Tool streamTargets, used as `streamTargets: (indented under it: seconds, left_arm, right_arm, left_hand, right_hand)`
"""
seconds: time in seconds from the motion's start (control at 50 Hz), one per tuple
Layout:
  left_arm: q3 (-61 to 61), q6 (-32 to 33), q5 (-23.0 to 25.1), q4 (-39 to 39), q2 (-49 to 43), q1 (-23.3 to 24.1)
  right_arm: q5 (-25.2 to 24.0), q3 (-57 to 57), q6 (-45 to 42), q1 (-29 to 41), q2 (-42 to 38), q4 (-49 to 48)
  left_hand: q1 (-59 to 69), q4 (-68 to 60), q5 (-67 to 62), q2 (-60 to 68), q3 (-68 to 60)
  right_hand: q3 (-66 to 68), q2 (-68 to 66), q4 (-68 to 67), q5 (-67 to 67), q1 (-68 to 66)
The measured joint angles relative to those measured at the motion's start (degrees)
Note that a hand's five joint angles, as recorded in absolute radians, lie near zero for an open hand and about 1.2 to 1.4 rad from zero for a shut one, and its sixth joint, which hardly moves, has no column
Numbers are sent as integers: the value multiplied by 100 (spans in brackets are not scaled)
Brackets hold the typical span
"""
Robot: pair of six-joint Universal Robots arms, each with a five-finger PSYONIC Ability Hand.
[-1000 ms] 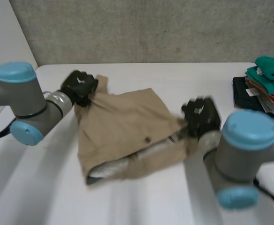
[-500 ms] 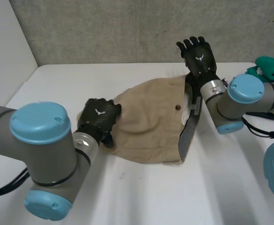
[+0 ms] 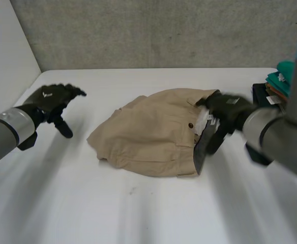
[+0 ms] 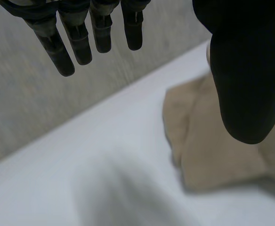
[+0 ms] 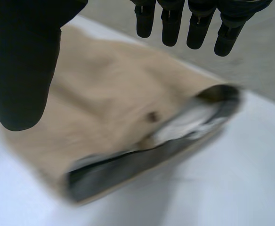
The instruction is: Fold the laundry.
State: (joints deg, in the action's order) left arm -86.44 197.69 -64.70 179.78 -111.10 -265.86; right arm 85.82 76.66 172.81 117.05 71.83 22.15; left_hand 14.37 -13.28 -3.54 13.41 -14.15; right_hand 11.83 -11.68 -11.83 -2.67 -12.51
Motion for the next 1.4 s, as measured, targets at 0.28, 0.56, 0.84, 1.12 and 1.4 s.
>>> streamTargets:
  seconds: [0.28,0.56,0.84,1.12,1.4]
  left_arm:
    - [675,776,452,-53,-1634,121]
    - [803,696,-403,1034,-1878,807]
    - [-48,18,-1206,807,1708,739]
    - [316,431,-967,-1012,1739,895]
    - [2795,549,-1335,1878,-939,1026]
  right_arm:
    - [1418,730,-110,1379,-1334,-2313]
    - [1983,257,-1055,1342,-2075,-3069]
    - [1423,-397,-1757,298,534,-1903]
    - [344,-1394,-1962,-296,80,-248]
    - [752,-2766,-1978,-225,-2148,-4079]
  left_hand:
    - [445,-543,-530,518,-435]
    - [5041,-5516,-5251,5464,-5346]
    - [5036,-5544,-5251,5504,-5422]
    - [5036,-5545,-5251,5515,-5422]
    - [5036,-5548,-5251,5522,-5423]
  right_hand:
    - [149,-141,-140,-102,-25]
    - [5557,-5561,-5604,-5220,-5028]
    - [5573,-5561,-5663,-5269,-5028]
    - [5606,-5561,-5667,-5347,-5028]
    - [5636,-5561,-5684,-5347,-5028]
